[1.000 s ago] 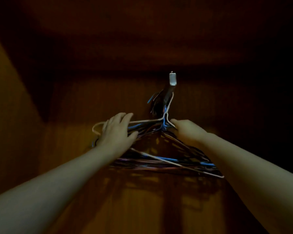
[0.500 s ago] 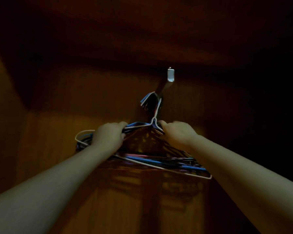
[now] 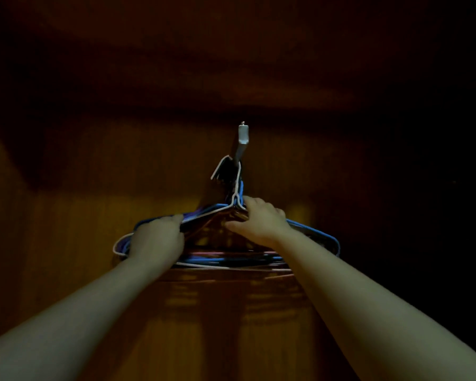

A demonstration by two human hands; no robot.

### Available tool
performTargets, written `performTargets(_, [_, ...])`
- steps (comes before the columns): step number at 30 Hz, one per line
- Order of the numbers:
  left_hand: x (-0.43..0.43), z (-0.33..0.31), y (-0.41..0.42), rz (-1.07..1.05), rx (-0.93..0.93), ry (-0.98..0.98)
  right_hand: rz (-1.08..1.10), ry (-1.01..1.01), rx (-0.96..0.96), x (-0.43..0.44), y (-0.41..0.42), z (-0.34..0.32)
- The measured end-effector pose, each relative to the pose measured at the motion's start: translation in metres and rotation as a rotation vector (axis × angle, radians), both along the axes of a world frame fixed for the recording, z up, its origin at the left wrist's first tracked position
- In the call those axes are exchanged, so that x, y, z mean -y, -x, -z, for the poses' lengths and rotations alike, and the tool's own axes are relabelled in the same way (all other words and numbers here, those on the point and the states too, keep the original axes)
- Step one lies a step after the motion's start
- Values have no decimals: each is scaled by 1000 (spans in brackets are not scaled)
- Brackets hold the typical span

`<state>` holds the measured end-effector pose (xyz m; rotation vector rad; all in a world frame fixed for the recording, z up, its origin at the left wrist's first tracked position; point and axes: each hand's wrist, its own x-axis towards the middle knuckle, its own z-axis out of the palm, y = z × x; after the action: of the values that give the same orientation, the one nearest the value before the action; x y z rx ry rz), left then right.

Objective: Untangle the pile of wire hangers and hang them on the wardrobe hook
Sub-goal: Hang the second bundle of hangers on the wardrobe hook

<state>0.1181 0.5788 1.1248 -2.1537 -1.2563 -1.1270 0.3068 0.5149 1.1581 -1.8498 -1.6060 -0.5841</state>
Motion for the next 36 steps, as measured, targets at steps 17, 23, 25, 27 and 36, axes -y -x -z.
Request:
performTargets(17, [225, 33, 95, 122, 54, 107, -153, 13, -281, 233, 77, 52])
performTargets(23, [305, 84, 125, 228, 136, 163, -361, 48, -471, 303, 123, 103])
performTargets(25, [322, 104, 138, 227, 154, 203, -411, 72, -531, 317, 132, 129])
performTargets(27, [340, 128, 152, 203, 167, 244, -451, 124, -586, 328, 140, 159])
performTargets(36, [396, 275, 172, 28, 166, 426, -265, 201, -569, 349, 166, 332])
